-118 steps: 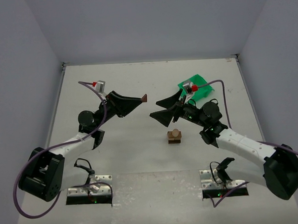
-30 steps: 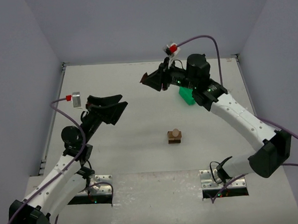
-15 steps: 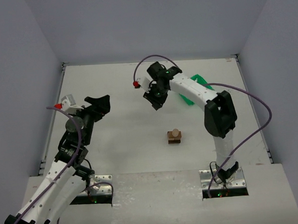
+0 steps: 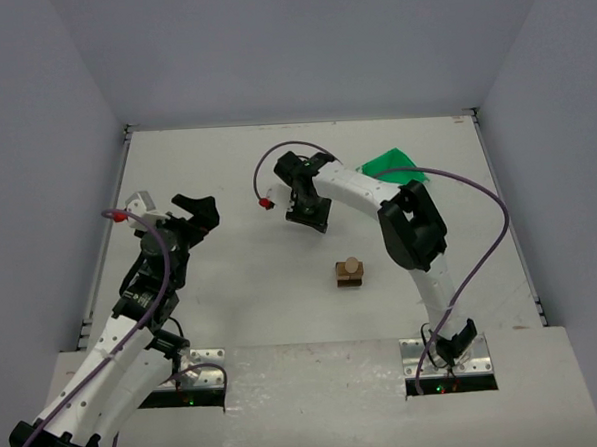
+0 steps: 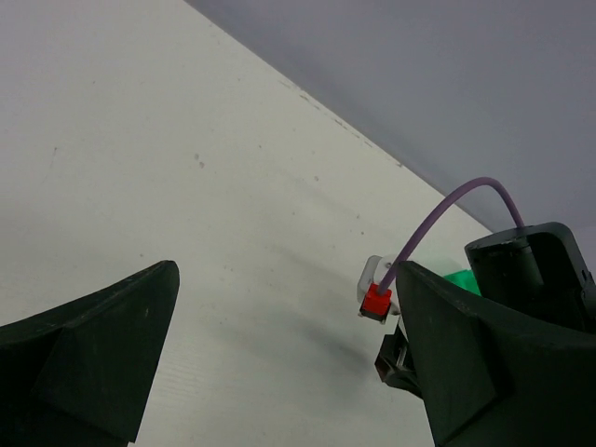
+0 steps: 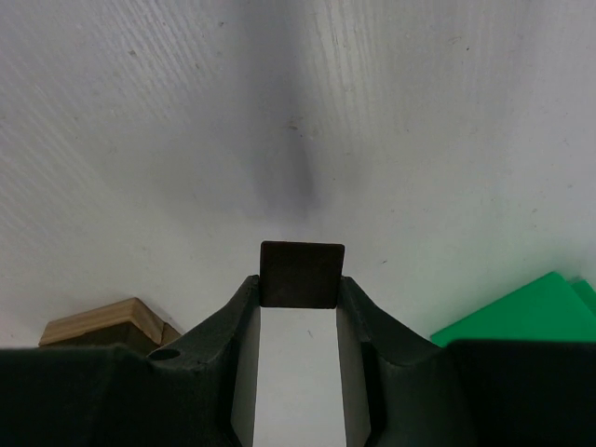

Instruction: Build the wood block tower

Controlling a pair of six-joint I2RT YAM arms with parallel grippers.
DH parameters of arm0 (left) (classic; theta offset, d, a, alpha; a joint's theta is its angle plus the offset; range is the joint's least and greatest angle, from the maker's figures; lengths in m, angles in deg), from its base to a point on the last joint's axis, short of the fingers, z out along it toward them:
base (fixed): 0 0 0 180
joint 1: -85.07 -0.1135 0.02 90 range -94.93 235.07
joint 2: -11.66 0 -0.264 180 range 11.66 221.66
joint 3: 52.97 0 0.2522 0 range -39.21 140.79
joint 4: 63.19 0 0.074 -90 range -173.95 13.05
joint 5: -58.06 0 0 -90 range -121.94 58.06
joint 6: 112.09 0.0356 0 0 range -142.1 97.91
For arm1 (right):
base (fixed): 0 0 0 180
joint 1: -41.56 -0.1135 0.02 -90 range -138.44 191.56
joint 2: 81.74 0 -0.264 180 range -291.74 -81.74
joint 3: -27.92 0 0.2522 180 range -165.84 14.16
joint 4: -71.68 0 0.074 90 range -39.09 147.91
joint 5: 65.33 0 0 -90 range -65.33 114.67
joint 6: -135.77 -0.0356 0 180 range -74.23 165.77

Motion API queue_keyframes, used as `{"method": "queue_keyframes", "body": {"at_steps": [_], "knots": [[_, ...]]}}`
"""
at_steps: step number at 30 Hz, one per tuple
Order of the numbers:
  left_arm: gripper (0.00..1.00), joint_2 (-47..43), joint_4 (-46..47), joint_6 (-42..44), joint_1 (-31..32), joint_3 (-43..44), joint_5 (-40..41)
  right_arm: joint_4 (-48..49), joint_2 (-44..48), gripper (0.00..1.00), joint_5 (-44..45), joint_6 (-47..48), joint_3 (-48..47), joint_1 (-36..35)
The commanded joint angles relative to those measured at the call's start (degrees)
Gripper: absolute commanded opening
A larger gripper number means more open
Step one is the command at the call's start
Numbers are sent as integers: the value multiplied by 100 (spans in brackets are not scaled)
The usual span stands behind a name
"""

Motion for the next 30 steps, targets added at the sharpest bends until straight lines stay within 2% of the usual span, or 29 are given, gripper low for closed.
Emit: {"method": "queue_keyframes", "body": {"at_steps": [1,9,17,19,25,27,30], "knots": [[100,-138,51,102,-72,141,121,289,-191,30,424,36,-52,-138],[100,-393,-12,88,-65,97,202,478,-479,35,398,-68,-130,-178],[100,-422,15,104,-65,70,193,531,-577,53,235,-171,-241,-194],[100,-428,32,118,-65,54,193,520,-477,63,144,-195,-239,-195],[100,-440,50,113,-65,34,170,621,-109,68,-233,-285,-104,-190],[100,-455,50,113,-65,19,167,680,99,75,-542,-304,-131,-179],[100,-458,109,148,-65,8,184,711,476,98,-935,-500,-403,-177]]}}
